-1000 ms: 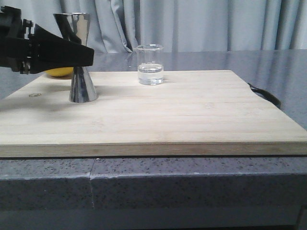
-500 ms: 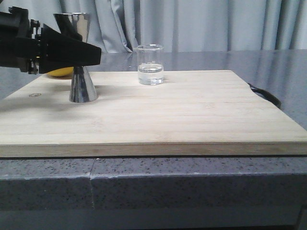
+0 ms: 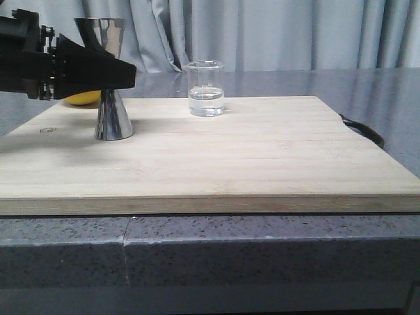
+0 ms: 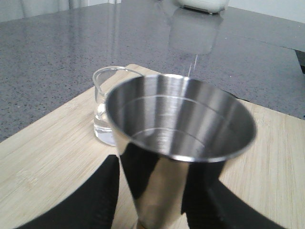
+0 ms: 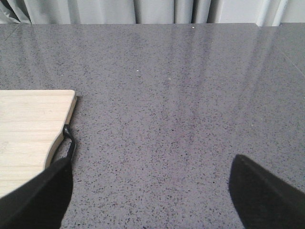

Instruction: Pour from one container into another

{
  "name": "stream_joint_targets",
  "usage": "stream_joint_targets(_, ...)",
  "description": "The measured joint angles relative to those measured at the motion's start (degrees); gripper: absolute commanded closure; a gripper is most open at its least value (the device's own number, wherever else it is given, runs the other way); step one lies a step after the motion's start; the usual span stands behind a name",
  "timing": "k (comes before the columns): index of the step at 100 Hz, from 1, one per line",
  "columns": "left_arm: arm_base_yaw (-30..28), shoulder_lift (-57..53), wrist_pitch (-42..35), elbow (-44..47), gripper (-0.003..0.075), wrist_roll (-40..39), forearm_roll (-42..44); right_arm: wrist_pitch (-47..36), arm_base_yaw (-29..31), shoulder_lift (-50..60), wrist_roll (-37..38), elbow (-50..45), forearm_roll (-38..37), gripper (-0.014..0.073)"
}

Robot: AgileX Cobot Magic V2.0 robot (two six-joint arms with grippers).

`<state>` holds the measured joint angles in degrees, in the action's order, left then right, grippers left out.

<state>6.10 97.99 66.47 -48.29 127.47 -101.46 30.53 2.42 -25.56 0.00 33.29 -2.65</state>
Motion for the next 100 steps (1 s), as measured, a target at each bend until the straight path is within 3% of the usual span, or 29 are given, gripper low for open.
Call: stream_joint_targets(100, 2.56, -3.17, -0.16, -2.17, 0.0446, 0.0, -0.04, -0.81, 0.0, 0.0, 0.0, 0.15, 0.13, -0.0003)
